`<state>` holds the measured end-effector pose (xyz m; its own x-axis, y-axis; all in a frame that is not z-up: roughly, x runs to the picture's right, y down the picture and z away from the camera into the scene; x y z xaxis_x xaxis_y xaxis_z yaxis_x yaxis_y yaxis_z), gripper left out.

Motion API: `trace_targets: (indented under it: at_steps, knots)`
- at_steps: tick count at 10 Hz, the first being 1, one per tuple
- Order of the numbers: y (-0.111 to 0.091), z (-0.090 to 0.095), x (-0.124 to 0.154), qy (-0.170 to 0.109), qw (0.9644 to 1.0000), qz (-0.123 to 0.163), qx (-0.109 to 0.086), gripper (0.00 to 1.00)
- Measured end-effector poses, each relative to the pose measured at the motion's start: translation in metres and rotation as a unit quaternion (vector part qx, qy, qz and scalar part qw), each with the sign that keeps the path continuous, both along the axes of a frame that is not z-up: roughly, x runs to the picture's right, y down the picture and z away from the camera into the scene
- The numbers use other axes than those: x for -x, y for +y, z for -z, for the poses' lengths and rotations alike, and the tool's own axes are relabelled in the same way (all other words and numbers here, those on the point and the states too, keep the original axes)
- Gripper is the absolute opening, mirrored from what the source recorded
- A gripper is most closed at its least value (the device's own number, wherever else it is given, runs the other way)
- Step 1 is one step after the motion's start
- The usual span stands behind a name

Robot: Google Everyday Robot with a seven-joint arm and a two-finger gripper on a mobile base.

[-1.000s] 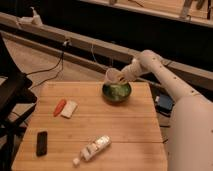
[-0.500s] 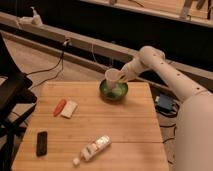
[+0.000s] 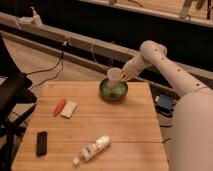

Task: Place the ceramic cup in the ceramic bowl

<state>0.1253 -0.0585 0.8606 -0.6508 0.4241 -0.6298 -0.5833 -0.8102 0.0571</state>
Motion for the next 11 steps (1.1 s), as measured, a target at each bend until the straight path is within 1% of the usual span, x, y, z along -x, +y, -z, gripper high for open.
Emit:
trace_targets:
  at_steps: [2,3,5,6,7,8,9,10,11]
  knots:
    - [0.002,-0.006,0.000,-0.003,0.9999,-0.002,0.013,0.50]
    - [0.004,-0.008,-0.002,-0.003,0.9998,-0.003,0.018,0.60]
    - [0.006,-0.013,-0.004,-0.006,0.9996,-0.004,0.027,0.79]
    - [0.006,-0.013,-0.002,-0.009,0.9995,-0.002,0.029,0.80]
    - [0.009,-0.014,0.000,-0.011,0.9995,0.001,0.029,0.77]
    - [0.014,-0.015,0.002,-0.010,0.9996,0.003,0.026,0.70]
    - [0.023,-0.015,0.006,-0.010,0.9996,0.002,0.027,0.58]
    - [0.026,-0.015,0.007,-0.008,0.9996,0.001,0.029,0.49]
    - [0.024,-0.013,0.010,-0.009,0.9996,0.000,0.028,0.37]
